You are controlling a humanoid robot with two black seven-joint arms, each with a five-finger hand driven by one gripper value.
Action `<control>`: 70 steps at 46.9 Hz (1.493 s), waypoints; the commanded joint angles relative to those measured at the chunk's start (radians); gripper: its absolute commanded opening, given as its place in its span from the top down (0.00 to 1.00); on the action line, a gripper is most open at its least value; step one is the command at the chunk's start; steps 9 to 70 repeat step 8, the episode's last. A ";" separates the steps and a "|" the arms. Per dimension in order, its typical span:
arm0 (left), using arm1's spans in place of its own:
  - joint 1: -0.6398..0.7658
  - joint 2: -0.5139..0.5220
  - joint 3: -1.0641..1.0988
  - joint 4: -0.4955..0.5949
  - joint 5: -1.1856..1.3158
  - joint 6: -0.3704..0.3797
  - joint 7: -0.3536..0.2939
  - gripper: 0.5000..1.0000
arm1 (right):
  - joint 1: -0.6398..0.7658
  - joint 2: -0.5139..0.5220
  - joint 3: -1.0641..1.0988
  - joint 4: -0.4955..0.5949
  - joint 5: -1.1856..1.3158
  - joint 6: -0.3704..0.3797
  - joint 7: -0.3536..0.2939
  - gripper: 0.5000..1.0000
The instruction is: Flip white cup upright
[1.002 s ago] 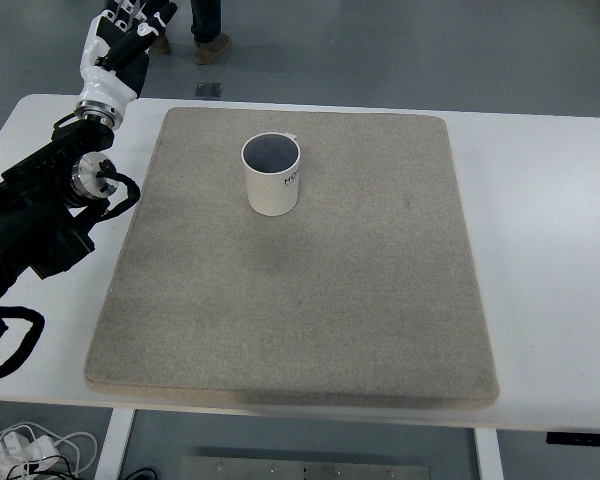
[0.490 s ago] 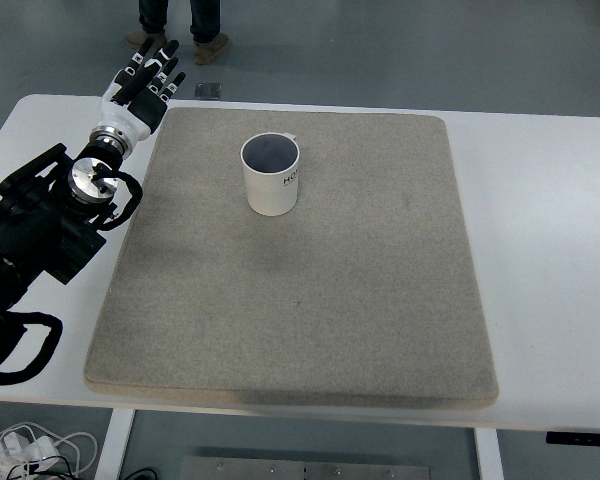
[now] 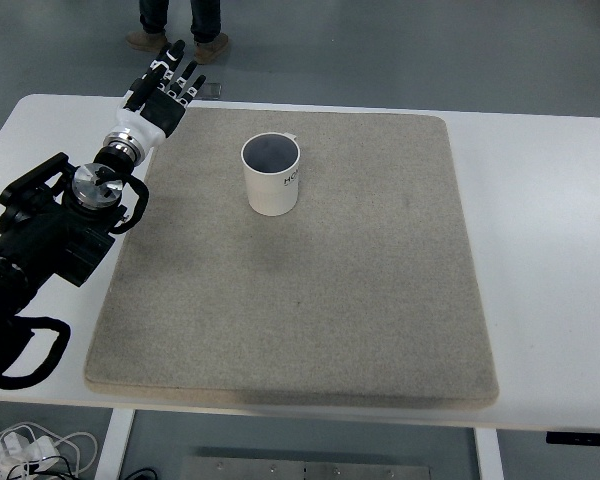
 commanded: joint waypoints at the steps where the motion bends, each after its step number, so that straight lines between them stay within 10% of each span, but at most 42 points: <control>1: 0.000 0.002 0.000 0.000 0.000 0.001 0.000 0.00 | 0.000 0.000 0.000 0.001 0.000 0.000 0.000 0.10; 70: 0.000 0.002 -0.002 0.002 0.000 0.001 0.000 0.00 | 0.000 0.000 0.000 0.001 0.000 0.001 0.000 0.10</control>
